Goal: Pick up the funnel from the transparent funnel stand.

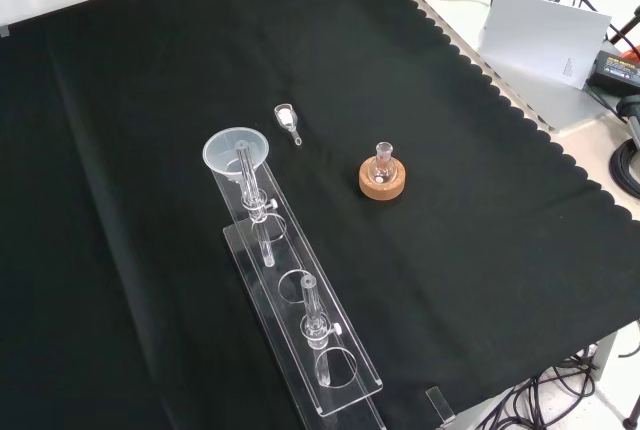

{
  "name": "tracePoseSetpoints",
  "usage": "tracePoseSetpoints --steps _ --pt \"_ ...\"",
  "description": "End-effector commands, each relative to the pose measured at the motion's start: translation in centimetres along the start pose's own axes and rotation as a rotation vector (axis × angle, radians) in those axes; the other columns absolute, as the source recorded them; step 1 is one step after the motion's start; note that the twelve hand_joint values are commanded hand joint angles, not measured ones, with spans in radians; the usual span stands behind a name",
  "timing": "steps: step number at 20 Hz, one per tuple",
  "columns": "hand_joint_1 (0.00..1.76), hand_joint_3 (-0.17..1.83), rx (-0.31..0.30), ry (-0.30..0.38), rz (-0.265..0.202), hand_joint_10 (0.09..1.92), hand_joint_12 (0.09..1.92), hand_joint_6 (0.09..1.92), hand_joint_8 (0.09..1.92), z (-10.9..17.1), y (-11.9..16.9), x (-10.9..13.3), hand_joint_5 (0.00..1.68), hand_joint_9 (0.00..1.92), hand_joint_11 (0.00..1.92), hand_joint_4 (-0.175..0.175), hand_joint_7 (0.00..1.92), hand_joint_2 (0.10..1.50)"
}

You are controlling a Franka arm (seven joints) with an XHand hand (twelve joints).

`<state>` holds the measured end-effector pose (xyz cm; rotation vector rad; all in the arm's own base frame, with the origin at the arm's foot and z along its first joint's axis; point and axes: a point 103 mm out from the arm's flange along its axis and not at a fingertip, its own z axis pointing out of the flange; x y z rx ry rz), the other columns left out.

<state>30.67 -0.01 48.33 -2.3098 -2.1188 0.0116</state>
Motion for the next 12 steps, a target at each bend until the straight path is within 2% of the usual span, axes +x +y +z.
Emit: tracePoseSetpoints --steps 1,4,12 --pt "0.19 0.34 -0.006 -0.032 -0.018 0.09 0.11 0.09 0.09 0.1 0.3 0.0 0.0 0.0 0.0 0.088 0.0 0.54" --pt "0.19 0.19 0.003 -0.052 -0.043 0.09 0.09 0.09 0.09 0.3 0.7 -0.1 0.0 0.0 0.0 0.086 0.0 0.62" --pt "0.2 0.16 0.001 -0.046 -0.071 0.09 0.09 0.09 0.09 1.1 2.5 1.2 0.0 0.0 0.0 0.083 0.0 0.63"
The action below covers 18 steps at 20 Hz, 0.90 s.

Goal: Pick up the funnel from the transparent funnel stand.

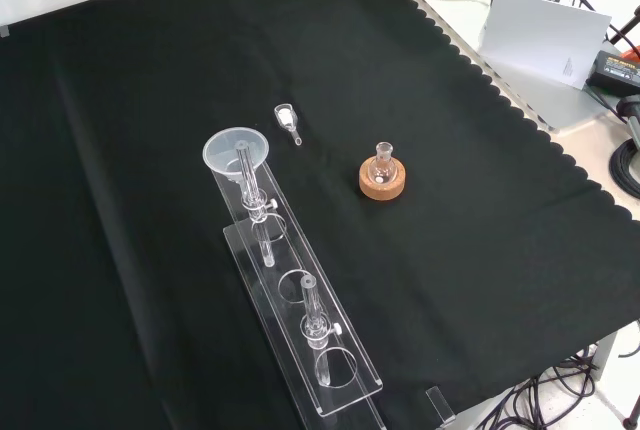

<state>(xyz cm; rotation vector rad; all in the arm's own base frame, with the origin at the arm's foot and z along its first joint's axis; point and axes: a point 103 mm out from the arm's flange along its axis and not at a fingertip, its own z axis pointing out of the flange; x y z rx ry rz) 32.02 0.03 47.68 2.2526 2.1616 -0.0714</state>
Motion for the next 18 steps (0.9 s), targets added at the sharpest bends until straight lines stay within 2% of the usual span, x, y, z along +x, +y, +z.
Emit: tracePoseSetpoints --steps 1,5,10,18 --pt "0.21 0.16 -0.002 0.009 -0.029 0.09 0.09 0.09 0.09 0.5 1.5 1.2 0.0 0.0 0.0 0.083 0.0 0.63" --pt "0.21 0.15 0.005 0.056 -0.035 0.09 0.09 0.09 0.09 1.3 2.7 2.3 0.0 0.0 0.0 0.081 0.0 0.64" --pt "0.22 0.15 -0.001 0.147 -0.013 0.09 0.09 0.09 0.09 2.5 4.6 3.1 0.0 0.0 0.0 0.075 0.0 0.64" --pt "0.24 0.14 0.016 0.205 -0.032 0.09 0.09 0.09 0.09 4.5 7.4 5.0 0.0 0.0 0.0 0.067 0.0 0.65"
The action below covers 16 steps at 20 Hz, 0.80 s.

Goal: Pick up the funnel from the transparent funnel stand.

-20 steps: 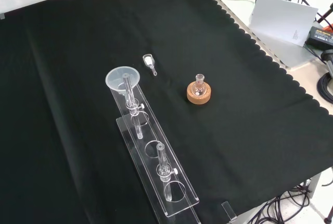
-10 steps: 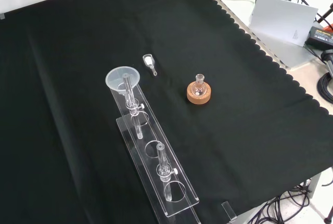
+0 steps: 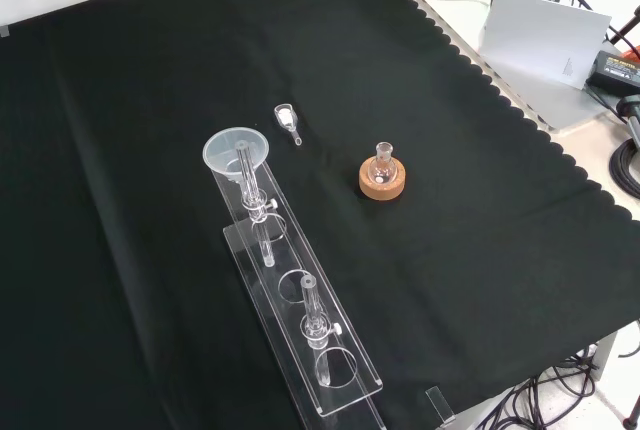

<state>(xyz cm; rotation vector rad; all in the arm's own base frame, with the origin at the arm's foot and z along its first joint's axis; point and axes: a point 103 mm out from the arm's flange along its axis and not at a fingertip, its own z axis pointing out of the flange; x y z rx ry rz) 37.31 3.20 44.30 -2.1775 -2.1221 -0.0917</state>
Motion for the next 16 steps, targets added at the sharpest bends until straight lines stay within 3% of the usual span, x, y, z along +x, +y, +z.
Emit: tracePoseSetpoints --steps 1,8,16 --pt "0.24 0.14 0.007 0.048 -0.02 0.09 0.09 0.09 0.09 1.9 2.7 1.6 0.0 0.0 0.0 0.067 0.0 0.65" --pt "0.26 0.12 -0.009 0.081 -0.06 0.09 0.09 0.09 0.09 3.8 5.3 4.6 0.0 0.0 0.02 0.058 0.0 0.66" --pt "0.28 0.11 -0.041 0.115 -0.07 0.09 0.09 0.09 0.09 6.3 7.3 7.2 0.0 0.0 0.04 0.048 0.0 0.67"
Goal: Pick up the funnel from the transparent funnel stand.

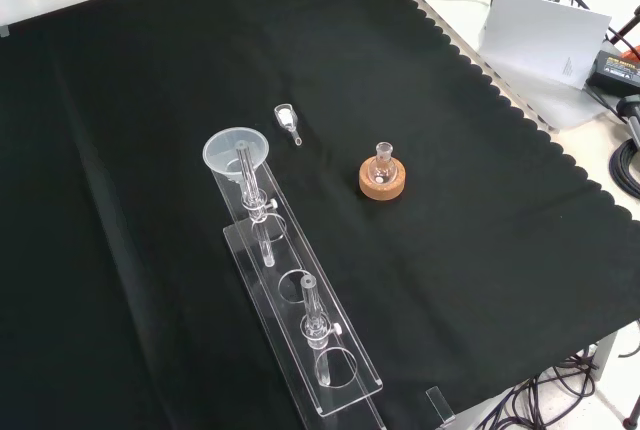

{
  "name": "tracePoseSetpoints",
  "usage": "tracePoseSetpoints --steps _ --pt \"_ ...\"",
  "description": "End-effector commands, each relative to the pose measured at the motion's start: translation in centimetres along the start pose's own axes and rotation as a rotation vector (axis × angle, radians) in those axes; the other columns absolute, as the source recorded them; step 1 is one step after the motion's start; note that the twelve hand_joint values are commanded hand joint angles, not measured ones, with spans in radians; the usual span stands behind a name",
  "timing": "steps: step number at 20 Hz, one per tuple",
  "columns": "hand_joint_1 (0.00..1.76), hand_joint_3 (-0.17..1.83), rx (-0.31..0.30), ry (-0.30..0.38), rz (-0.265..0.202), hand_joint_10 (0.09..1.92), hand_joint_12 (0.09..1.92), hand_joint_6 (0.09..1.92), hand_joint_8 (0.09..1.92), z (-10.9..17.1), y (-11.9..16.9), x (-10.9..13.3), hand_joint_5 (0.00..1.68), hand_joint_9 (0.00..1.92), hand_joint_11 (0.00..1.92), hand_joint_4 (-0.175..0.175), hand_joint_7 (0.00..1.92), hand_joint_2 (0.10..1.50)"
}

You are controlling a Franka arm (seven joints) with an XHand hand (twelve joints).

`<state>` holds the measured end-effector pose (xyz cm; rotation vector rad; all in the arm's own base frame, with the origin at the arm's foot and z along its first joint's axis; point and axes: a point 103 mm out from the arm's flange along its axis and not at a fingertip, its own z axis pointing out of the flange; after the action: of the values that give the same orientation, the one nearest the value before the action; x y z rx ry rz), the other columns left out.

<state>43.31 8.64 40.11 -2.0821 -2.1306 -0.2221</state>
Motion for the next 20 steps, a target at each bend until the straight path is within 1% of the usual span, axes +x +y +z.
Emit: tracePoseSetpoints --steps 1,3,6,9,12,15,18,20 --pt "0.28 0.11 -0.026 0.001 -0.021 0.09 0.09 0.09 0.09 2.4 1.6 2.1 0.0 0.0 0.04 0.047 0.0 0.67" --pt "0.29 0.11 -0.039 -0.029 -0.028 0.09 0.09 0.09 0.09 3.3 2.2 2.5 0.0 0.0 0.04 0.046 0.0 0.67" --pt "0.29 0.11 -0.031 -0.056 -0.024 0.09 0.09 0.09 0.09 4.5 3.3 3.1 0.0 0.0 0.04 0.044 0.0 0.67" --pt "0.29 0.11 -0.007 -0.067 -0.019 0.09 0.09 0.09 0.09 5.7 4.5 3.6 0.0 0.0 0.03 0.042 0.0 0.67" --pt "0.29 0.09 0.013 -0.056 -0.004 0.09 0.1 0.09 0.09 7.3 5.8 4.0 0.0 0.0 0.02 0.04 0.0 0.68" --pt "0.28 0.05 0.017 -0.055 0.01 0.09 0.28 0.09 0.09 8.7 7.0 4.5 0.0 0.01 0.0 0.039 0.01 0.7" --pt "0.28 0.04 0.017 -0.042 0.008 0.09 0.35 0.09 0.09 9.4 8.2 5.1 0.0 0.02 0.0 0.038 0.02 0.71" --pt "0.28 0.04 -0.009 -0.02 0.008 0.09 0.4 0.09 0.09 9.8 8.9 5.4 0.0 0.03 0.0 0.038 0.02 0.71"
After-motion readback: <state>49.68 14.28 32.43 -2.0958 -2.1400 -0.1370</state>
